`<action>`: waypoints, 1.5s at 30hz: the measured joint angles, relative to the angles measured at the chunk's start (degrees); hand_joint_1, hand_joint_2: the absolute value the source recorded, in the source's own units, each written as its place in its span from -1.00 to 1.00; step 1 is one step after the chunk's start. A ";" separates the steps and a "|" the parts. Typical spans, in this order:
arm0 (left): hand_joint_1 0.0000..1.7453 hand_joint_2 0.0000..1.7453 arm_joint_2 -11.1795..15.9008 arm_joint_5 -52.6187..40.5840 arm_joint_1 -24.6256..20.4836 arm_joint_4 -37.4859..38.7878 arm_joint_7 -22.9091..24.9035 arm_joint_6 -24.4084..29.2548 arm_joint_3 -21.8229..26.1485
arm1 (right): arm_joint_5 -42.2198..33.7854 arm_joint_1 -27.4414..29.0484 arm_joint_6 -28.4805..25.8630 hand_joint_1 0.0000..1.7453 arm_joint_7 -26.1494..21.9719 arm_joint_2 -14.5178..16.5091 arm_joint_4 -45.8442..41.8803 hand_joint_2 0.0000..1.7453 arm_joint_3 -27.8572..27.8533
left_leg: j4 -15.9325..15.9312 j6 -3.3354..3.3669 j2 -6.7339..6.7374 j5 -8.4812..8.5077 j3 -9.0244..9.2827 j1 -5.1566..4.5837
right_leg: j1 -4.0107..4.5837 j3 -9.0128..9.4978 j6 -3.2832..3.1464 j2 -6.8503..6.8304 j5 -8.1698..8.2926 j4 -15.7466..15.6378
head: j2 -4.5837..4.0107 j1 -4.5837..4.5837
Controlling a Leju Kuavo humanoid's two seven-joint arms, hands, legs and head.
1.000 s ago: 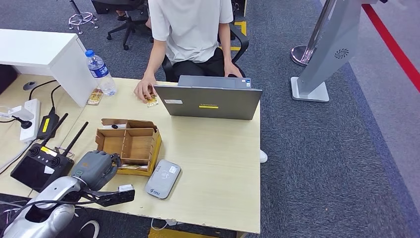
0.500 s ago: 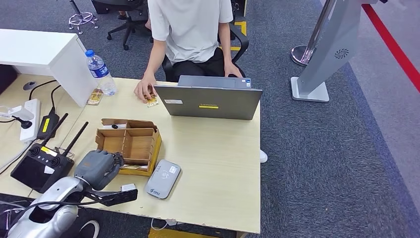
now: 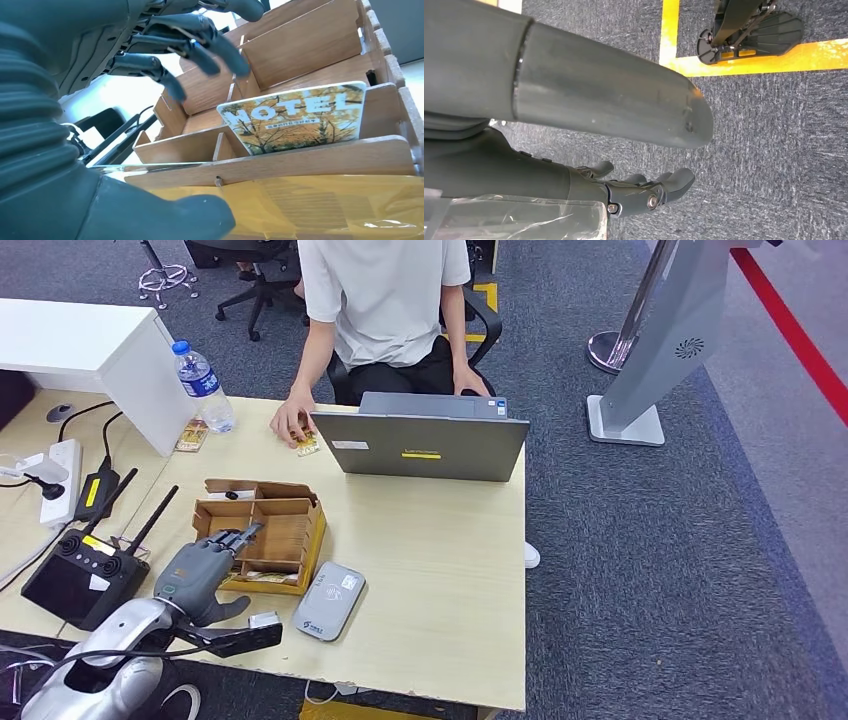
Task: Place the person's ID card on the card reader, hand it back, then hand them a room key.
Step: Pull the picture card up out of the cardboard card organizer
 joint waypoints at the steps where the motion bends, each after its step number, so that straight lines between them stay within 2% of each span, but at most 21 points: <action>1: -1.00 1.00 0.01 -0.01 0.02 0.00 0.00 -0.04 0.00 | 0.02 0.00 0.01 -1.00 0.00 0.00 0.00 -1.00 -0.05 | 0.00 0.00 0.00 0.00 0.00 0.00 | 0.00 0.00 0.00 0.00 0.00 0.00 | 0.00 0.00; 7: -1.00 1.00 -0.13 -0.09 0.15 0.00 -0.16 0.06 0.00 | 0.19 -0.02 0.04 -1.00 0.00 0.00 0.00 -1.00 -0.15 | 0.00 0.00 0.00 0.00 0.00 0.00 | 0.00 0.00 0.00 0.00 0.00 0.00 | 0.00 0.00; 16: -1.00 1.00 -2.56 -1.63 -0.29 0.00 -2.11 1.85 -0.04 | 1.15 -0.15 0.20 -1.00 -0.03 0.20 0.00 -1.00 -0.51 | 0.00 0.00 0.00 0.00 0.01 -0.01 | 0.00 -0.01 0.00 0.01 0.00 -0.01 | 0.00 0.00; 27: -1.00 1.00 -3.62 -1.67 -0.79 -0.02 -3.19 2.57 -0.13 | 1.99 -0.18 0.34 -1.00 -0.11 0.33 0.00 -1.00 -0.57 | 0.00 0.00 0.01 0.00 0.01 0.00 | 0.00 -0.01 0.00 0.01 0.00 0.00 | 0.00 -0.01; 31: 1.00 1.00 -3.57 -1.51 -0.78 -0.02 -3.01 2.51 -0.13 | 2.02 -0.18 0.36 -1.00 -0.13 0.33 0.00 -1.00 -0.57 | 0.00 0.00 0.01 0.00 0.01 0.00 | 0.00 -0.01 0.00 0.00 0.00 0.00 | 0.00 0.01; 45: 1.00 1.00 -1.56 0.95 -0.68 -0.07 -2.15 0.10 -0.13 | 2.17 -0.17 0.39 -1.00 -0.13 0.33 0.00 -1.00 -1.61 | 0.00 0.00 0.00 0.00 0.00 0.00 | 0.00 -0.01 0.00 0.00 0.00 0.00 | 0.00 0.00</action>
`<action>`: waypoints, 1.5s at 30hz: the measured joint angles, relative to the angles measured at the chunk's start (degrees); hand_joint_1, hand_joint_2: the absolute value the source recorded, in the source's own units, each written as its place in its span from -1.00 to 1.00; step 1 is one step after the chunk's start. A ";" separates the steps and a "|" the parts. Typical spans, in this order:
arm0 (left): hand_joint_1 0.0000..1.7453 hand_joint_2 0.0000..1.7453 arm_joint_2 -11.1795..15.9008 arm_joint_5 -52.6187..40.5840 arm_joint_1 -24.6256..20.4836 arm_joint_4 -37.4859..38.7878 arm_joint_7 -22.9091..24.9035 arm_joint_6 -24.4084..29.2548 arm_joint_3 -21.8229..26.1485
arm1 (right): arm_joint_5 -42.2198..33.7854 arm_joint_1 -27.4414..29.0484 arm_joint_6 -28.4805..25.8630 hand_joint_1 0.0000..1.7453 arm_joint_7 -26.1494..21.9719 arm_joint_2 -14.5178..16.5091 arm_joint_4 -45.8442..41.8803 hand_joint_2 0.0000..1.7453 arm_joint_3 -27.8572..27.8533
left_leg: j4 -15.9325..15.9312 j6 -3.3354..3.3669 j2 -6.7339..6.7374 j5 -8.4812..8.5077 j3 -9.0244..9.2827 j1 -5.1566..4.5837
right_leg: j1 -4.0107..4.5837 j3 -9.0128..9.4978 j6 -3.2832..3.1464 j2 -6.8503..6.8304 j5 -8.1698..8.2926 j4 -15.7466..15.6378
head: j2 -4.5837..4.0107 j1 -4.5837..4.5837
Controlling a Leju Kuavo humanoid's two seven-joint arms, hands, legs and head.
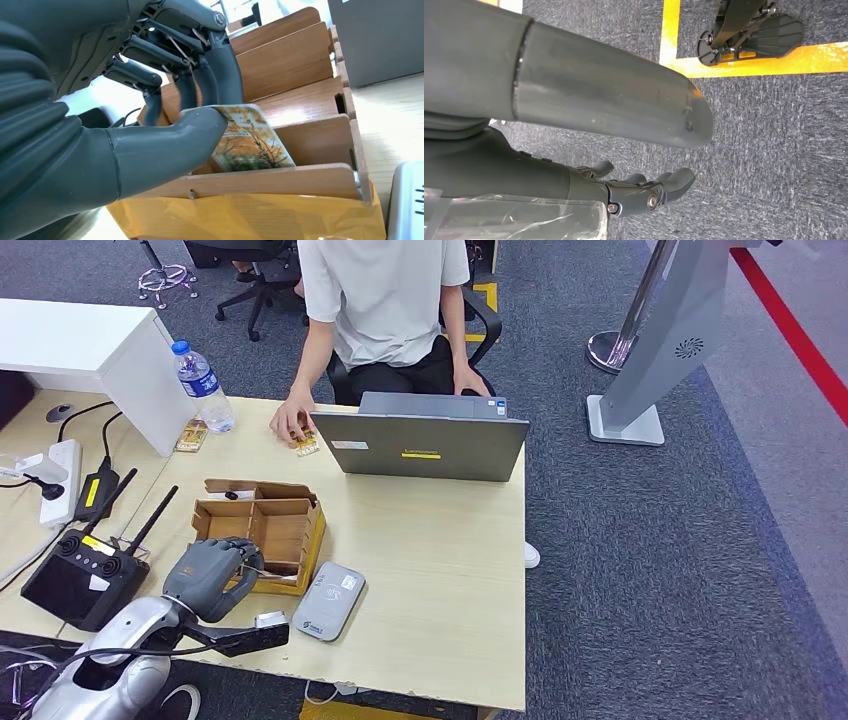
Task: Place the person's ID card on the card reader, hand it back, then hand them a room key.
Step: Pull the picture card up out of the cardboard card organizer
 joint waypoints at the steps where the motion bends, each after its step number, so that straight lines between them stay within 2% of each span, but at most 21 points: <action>1: 1.00 1.00 0.08 0.13 0.00 -0.02 -0.01 -0.10 0.00 | 0.00 0.00 0.02 -1.00 0.00 0.00 0.00 -1.00 -0.03 | 0.00 0.00 0.00 0.00 0.00 0.00 | 0.00 0.00 0.00 0.00 0.00 0.00 | 0.00 -0.01; 7: 1.00 1.00 1.19 1.37 0.00 -0.50 -0.04 -1.03 0.00 | 0.26 0.00 0.07 -1.00 0.00 0.00 0.00 -1.00 -0.39 | 0.00 0.00 0.00 0.00 0.00 0.00 | 0.00 0.00 0.00 0.00 0.00 0.00 | 0.00 -0.01; 19: 1.00 1.00 0.97 1.03 0.02 -3.44 -0.67 1.99 0.02 | 0.98 0.00 0.07 -1.00 -0.17 0.02 -0.02 -1.00 -1.66 | 0.00 0.00 -0.01 0.00 -0.01 0.00 | 0.00 0.00 0.00 0.00 0.00 0.00 | 0.00 -0.01; 23: 1.00 1.00 2.68 2.60 -0.42 -8.84 -1.37 2.40 0.50 | 1.26 0.01 0.05 -1.00 -0.51 0.02 -0.01 -1.00 -2.38 | 0.00 0.00 0.00 0.00 0.00 0.01 | 0.00 -0.01 0.00 0.00 0.00 0.00 | 0.00 -0.01; 26: 1.00 1.00 5.00 5.35 -2.41 -13.14 -1.69 -0.04 1.40 | 1.84 0.01 0.05 -1.00 -0.65 0.02 -0.02 -1.00 -3.07 | 0.00 -0.03 -0.02 0.03 -0.01 0.02 | 0.01 -0.01 0.00 -0.02 0.00 0.01 | 0.00 -0.01; 29: 1.00 1.00 7.64 9.36 -6.31 -16.36 -1.88 -4.12 2.62 | 2.17 0.00 0.09 -1.00 -0.78 0.02 -0.02 -1.00 -3.51 | 0.00 -0.06 -0.04 0.06 -0.01 0.04 | 0.02 -0.01 -0.02 -0.03 0.02 0.02 | 0.00 -0.01; 32: 1.00 1.00 9.43 12.77 -12.47 -17.62 -0.85 -7.73 3.44 | 2.93 -0.02 0.28 -1.00 -0.87 0.04 -0.02 -1.00 -4.02 | 0.00 -0.07 -0.07 0.13 -0.02 0.04 | 0.03 -0.01 -0.05 -0.08 0.06 0.03 | 0.00 -0.01; 35: 1.00 1.00 9.81 13.84 -18.77 -17.67 0.33 -9.63 3.54 | 3.22 -0.10 0.49 -1.00 -0.87 0.06 -0.03 -1.00 -4.26 | 0.00 -0.06 -0.08 0.17 -0.02 0.02 | 0.03 0.00 -0.07 -0.09 0.12 0.03 | 0.00 0.01; 37: 1.00 1.00 9.46 12.49 -22.27 -17.23 1.43 -8.95 3.50 | 3.88 -0.11 0.68 -1.00 -0.86 0.10 -0.05 -1.00 -4.33 | 0.04 -0.05 -0.04 0.20 -0.02 0.01 | 0.02 -0.07 -0.06 -0.04 0.15 0.02 | 0.00 -0.03; 40: 1.00 1.00 5.95 4.65 -30.44 -12.82 3.91 -2.39 3.14 | 6.34 -0.36 1.13 -1.00 -0.57 0.15 -0.13 -1.00 -4.26 | 0.09 0.00 -0.22 0.33 -0.18 0.02 | 0.02 -0.16 0.03 -0.22 0.22 0.00 | 0.00 -0.03; 43: 1.00 1.00 0.55 -3.70 -39.83 -4.41 5.13 6.61 2.39 | 8.91 -1.08 1.76 -1.00 -0.16 0.16 -0.25 -1.00 -3.84 | 0.10 0.05 -0.31 0.41 -0.23 -0.01 | 0.02 -0.15 0.07 -0.32 0.33 0.00 | 0.00 0.00; 45: 1.00 1.00 -2.80 -6.41 -44.92 1.52 5.38 9.76 1.86 | 9.96 -1.35 2.03 -1.00 0.02 0.19 -0.30 -1.00 -3.43 | 0.10 0.07 -0.28 0.43 -0.22 -0.03 | 0.01 -0.15 0.07 -0.28 0.39 0.00 | 0.00 -0.01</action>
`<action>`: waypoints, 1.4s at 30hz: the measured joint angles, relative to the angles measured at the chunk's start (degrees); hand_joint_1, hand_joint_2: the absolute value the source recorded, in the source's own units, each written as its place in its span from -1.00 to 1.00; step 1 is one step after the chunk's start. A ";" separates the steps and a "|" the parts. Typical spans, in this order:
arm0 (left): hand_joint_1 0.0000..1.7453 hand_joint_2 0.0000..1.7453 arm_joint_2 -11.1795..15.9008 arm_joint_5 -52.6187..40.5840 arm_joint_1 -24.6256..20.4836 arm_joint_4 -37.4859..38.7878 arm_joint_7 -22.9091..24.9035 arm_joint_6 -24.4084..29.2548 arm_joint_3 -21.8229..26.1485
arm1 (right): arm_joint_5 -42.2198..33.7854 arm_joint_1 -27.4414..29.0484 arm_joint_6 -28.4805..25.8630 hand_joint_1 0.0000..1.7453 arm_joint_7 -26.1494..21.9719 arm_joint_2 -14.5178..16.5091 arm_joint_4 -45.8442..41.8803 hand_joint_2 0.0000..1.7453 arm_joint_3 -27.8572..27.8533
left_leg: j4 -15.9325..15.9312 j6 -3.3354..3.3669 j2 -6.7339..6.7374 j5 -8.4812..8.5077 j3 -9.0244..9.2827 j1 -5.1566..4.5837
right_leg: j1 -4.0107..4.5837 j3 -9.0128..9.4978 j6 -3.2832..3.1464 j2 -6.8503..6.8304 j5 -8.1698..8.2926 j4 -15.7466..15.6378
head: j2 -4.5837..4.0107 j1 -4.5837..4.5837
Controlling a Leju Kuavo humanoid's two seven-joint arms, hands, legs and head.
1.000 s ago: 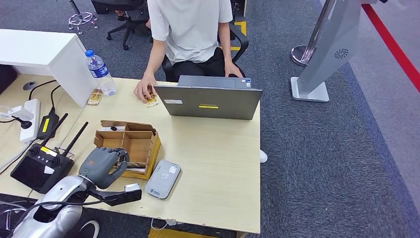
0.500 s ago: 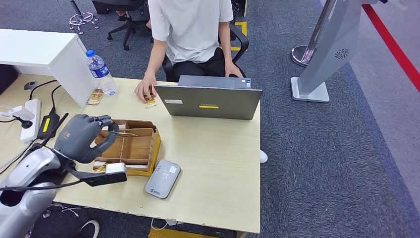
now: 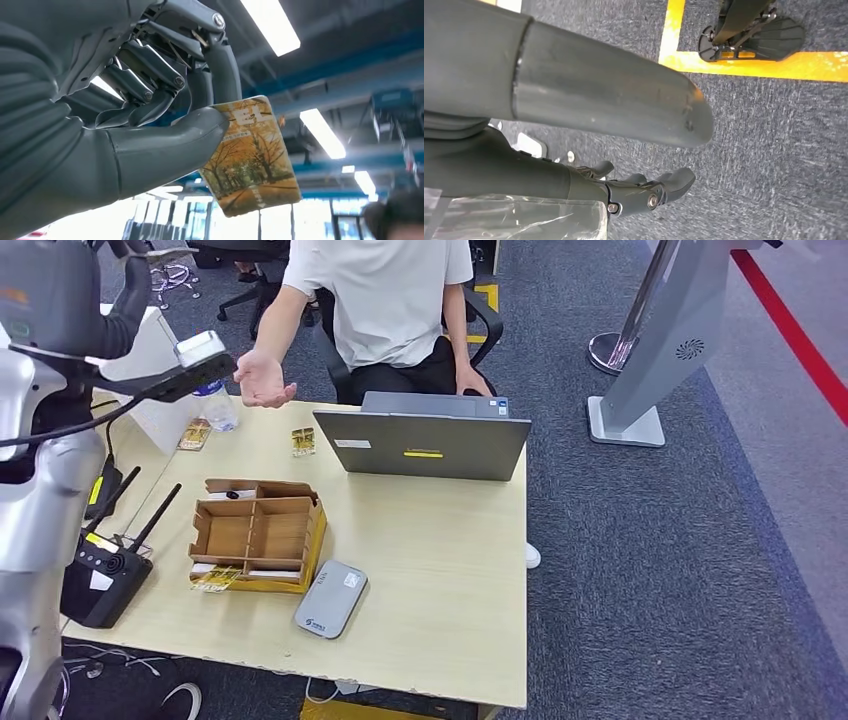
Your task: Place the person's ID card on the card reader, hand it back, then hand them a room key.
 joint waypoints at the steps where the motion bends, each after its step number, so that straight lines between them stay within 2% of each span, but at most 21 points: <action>1: 1.00 1.00 -1.46 -0.62 -2.15 2.81 0.05 0.56 -0.21 | 0.23 -0.04 0.13 -1.00 0.04 0.02 -0.01 -1.00 0.17 | 0.00 0.01 0.03 0.01 0.00 -0.01 | 0.00 -0.01 0.00 0.03 0.02 0.00 | 0.00 -0.01; 6: 1.00 1.00 -6.22 -1.43 -8.66 12.01 0.27 0.87 -0.74 | 0.38 -0.03 0.41 -1.00 0.05 0.08 -0.03 -1.00 0.54 | 0.01 0.01 0.19 0.01 0.00 -0.02 | -0.01 -0.06 0.01 0.20 0.06 0.00 | 0.00 -0.02; 14: 1.00 1.00 -9.18 -1.46 -11.73 17.24 0.42 0.37 -0.89 | 0.88 -0.02 0.56 -1.00 0.05 0.11 -0.03 -1.00 0.71 | -0.01 0.01 0.25 0.00 -0.05 0.01 | -0.01 -0.15 0.01 0.27 0.05 0.01 | 0.00 -0.01; 18: -1.00 1.00 -9.81 -0.60 -12.65 18.23 0.41 -0.42 -0.90 | 1.17 0.01 0.60 -1.00 0.05 0.15 -0.03 -1.00 0.71 | -0.02 0.01 0.27 0.00 -0.05 0.01 | -0.01 -0.15 0.01 0.29 0.06 0.01 | 0.00 -0.01; 36: -1.00 1.00 -9.45 4.07 -11.92 19.07 -0.20 -1.59 -0.90 | 0.99 0.12 0.70 -1.00 0.27 0.18 -0.01 -1.00 0.37 | -0.02 0.01 0.25 0.00 -0.07 -0.01 | -0.01 -0.13 0.01 0.27 0.06 0.01 | 0.00 -0.01; 39: -1.00 1.00 -8.80 5.14 -10.98 18.21 -0.30 -1.69 -0.89 | 0.96 0.23 0.63 -1.00 0.26 0.18 -0.03 -1.00 0.13 | -0.02 0.01 0.26 0.00 -0.08 0.00 | -0.01 -0.13 0.01 0.27 0.06 0.02 | 0.00 -0.02; 42: -1.00 1.00 -6.76 7.21 -9.30 16.12 -1.05 -1.77 -0.82 | 0.67 0.34 0.50 -1.00 0.16 0.22 -0.02 -1.00 -0.44 | -0.05 0.00 0.32 0.00 -0.08 0.00 | -0.01 -0.12 0.00 0.34 0.05 0.05 | 0.00 0.02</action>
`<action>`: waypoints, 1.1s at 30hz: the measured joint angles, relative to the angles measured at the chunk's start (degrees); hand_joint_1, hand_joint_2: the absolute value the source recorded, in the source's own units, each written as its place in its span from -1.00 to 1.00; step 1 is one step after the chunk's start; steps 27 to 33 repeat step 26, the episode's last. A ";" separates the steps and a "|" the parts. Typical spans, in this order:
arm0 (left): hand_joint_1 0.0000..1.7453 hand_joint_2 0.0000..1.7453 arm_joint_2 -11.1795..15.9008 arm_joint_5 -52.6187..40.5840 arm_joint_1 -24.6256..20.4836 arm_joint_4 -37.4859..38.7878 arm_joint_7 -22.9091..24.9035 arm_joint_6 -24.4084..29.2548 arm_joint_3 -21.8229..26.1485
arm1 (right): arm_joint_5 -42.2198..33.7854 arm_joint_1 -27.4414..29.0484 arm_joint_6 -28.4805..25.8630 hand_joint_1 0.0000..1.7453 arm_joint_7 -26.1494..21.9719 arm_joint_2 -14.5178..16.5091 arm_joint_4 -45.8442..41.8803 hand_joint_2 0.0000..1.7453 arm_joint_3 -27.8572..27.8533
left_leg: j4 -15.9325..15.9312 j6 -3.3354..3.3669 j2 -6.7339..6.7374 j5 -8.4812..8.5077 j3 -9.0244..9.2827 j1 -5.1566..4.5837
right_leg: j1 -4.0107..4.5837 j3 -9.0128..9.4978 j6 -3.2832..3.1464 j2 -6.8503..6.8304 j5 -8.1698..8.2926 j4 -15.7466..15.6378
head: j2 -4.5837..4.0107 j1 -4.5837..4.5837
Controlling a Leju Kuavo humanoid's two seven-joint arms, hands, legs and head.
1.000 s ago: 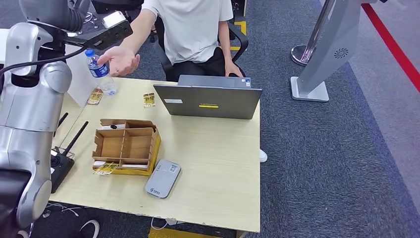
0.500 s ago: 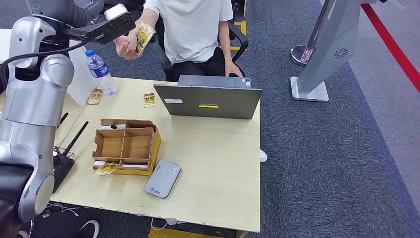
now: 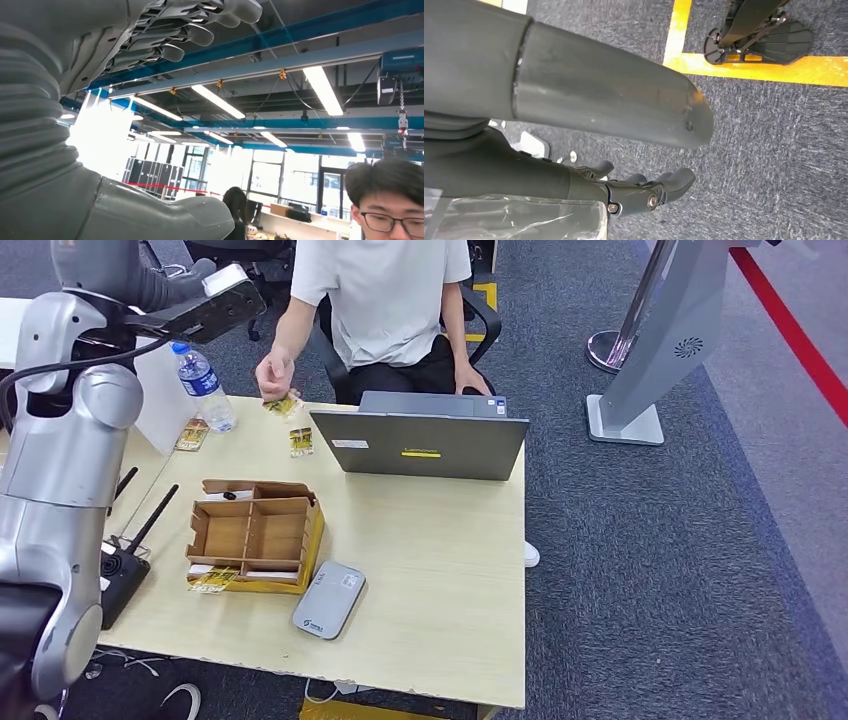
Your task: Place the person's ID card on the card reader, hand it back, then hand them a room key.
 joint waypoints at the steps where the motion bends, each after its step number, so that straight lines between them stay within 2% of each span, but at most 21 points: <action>1: -1.00 1.00 1.25 1.16 0.98 -1.11 -0.46 0.13 0.18 | -0.25 0.05 -0.07 -1.00 -0.05 0.03 0.01 -1.00 -0.32 | -0.02 -0.01 0.05 -0.01 0.00 0.00 | 0.00 0.00 0.00 0.05 0.00 0.02 | 0.00 -0.01; 4: -1.00 1.00 6.92 6.69 6.02 -5.20 -2.37 1.27 2.40 | -0.79 0.29 -0.49 -1.00 -0.22 0.15 0.02 -1.00 -1.29 | -0.13 -0.15 0.32 -0.11 0.11 -0.01 | -0.03 0.04 -0.07 0.34 -0.04 0.08 | 0.00 0.11; 7: -1.00 1.00 15.07 14.66 14.90 -8.93 -5.78 2.26 10.10 | -1.17 0.77 -0.88 -1.00 -0.51 0.33 0.02 -1.00 -2.34 | -0.27 -0.36 0.90 -0.30 0.42 -0.02 | -0.05 0.04 -0.22 0.94 -0.15 0.13 | 0.00 0.03; 10: -1.00 1.00 22.83 24.94 25.76 -9.55 -11.57 -0.13 24.64 | -1.51 1.35 -1.23 -1.00 -0.70 0.38 0.02 -1.00 -3.53 | -0.37 -0.54 1.20 -0.48 0.61 0.02 | -0.03 -0.01 -0.45 1.25 -0.35 0.17 | 0.00 -0.07; 12: -1.00 1.00 26.39 31.28 31.66 -6.79 -16.17 -4.01 35.76 | -1.46 1.60 -1.37 -1.00 -0.74 0.37 0.02 -1.00 -4.25 | -0.39 -0.59 1.24 -0.57 0.61 0.09 | 0.02 -0.03 -0.52 1.30 -0.47 0.16 | 0.00 -0.15; 14: -1.00 1.00 29.05 36.40 35.27 0.02 -20.41 -8.10 46.41 | -1.35 1.70 -1.33 -1.00 -0.72 0.36 0.02 -1.00 -4.92 | -0.40 -0.60 1.11 -0.60 0.57 0.15 | 0.07 -0.01 -0.56 1.18 -0.57 0.15 | 0.00 -0.14; 16: -1.00 1.00 31.23 40.99 37.64 9.93 -24.11 -10.73 55.63 | -0.88 1.67 -1.22 -1.00 -0.69 0.32 0.01 -1.00 -5.48 | -0.41 -0.61 1.00 -0.64 0.57 0.16 | 0.09 0.04 -0.61 1.06 -0.66 0.15 | 0.00 -0.15; 19: -1.00 1.00 32.37 49.81 40.78 24.65 -25.40 -12.65 67.84 | 0.31 1.66 -1.14 -1.00 -0.84 0.14 -0.01 -1.00 -6.29 | -0.41 -0.59 0.82 -0.67 0.55 0.18 | 0.11 0.12 -0.60 0.83 -0.75 0.12 | 0.00 -0.24; 23: -1.00 1.00 29.89 63.01 45.19 37.91 -23.98 -16.43 82.40 | 1.14 1.43 -1.05 -1.00 -1.25 -0.15 -0.02 -1.00 -7.13 | -0.40 -0.55 0.43 -0.69 0.58 0.17 | 0.11 0.25 -0.48 0.44 -0.84 -0.02 | 0.00 -0.17; 25: -1.00 1.00 28.45 64.51 46.65 41.66 -24.06 -17.06 86.82 | 1.41 1.30 -0.98 -1.00 -1.27 -0.26 -0.04 -1.00 -7.46 | -0.38 -0.54 0.16 -0.69 0.56 0.26 | 0.18 0.34 -0.47 0.18 -0.85 -0.13 | 0.00 -0.13; 33: -1.00 1.00 28.14 64.69 46.93 42.52 -24.01 -17.13 87.73 | 1.50 1.27 -0.96 -1.00 -1.27 -0.29 -0.04 -1.00 -7.54 | -0.38 -0.54 0.07 -0.69 0.55 0.30 | 0.21 0.36 -0.46 0.09 -0.86 -0.16 | 0.00 -0.12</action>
